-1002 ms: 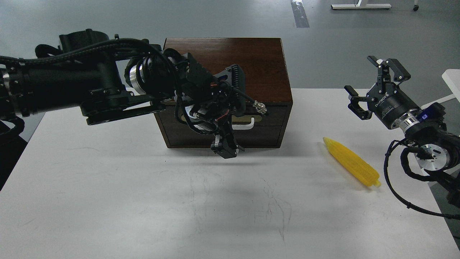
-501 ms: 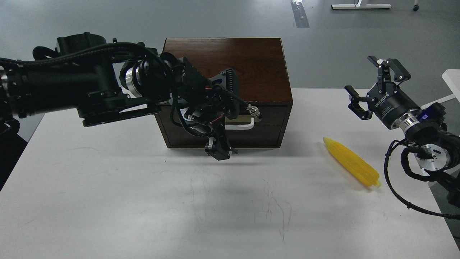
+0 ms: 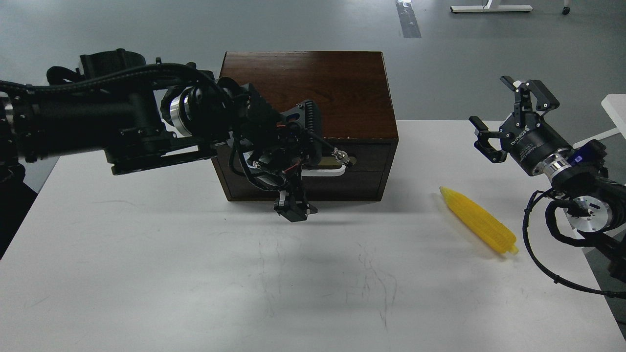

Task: Put corn in drawer with both arms
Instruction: 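Pull the drawer handle toward the robot with the left gripper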

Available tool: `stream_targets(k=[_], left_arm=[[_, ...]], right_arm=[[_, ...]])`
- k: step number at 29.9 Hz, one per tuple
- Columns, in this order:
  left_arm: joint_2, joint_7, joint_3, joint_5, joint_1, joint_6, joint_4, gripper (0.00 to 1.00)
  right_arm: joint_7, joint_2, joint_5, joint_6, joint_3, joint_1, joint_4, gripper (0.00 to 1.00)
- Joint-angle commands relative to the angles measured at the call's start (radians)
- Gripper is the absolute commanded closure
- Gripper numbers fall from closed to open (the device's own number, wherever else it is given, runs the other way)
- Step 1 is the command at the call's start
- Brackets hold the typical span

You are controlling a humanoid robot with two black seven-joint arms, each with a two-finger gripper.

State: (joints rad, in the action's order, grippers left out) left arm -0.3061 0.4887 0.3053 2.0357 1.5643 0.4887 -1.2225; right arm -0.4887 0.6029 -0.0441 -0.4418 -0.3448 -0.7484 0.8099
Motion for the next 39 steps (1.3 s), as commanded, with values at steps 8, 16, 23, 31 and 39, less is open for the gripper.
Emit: stream_targets(k=[8,16,23,31,39], left_arm=[[0.007,0.0,0.0,0.0,-0.003,0.0,0.003,0.02],[0.015,0.0,0.017,0.0,-0.001,0.0,0.003,0.02],[0.018,0.0,0.018,0.0,0.0,0.0,0.003,0.02],[0.015,0.0,0.017,-0.002,0.0,0.0,-0.02,0.02],[0.01,0.0,0.017,-0.003,0.008,0.0,-0.081,0.02]], right_arm=[[0.0,0.0,0.001,0.0,-0.002,0.001,0.0,0.0],[0.0,0.0,0.0,0.0,-0.003,0.001,0.0,0.0],[0.0,0.0,0.001,0.0,-0.005,0.003,0.0,0.0],[0.0,0.0,0.0,0.0,-0.005,0.003,0.0,0.0],[0.0,0.0,0.001,0.0,-0.005,0.003,0.0,0.0]])
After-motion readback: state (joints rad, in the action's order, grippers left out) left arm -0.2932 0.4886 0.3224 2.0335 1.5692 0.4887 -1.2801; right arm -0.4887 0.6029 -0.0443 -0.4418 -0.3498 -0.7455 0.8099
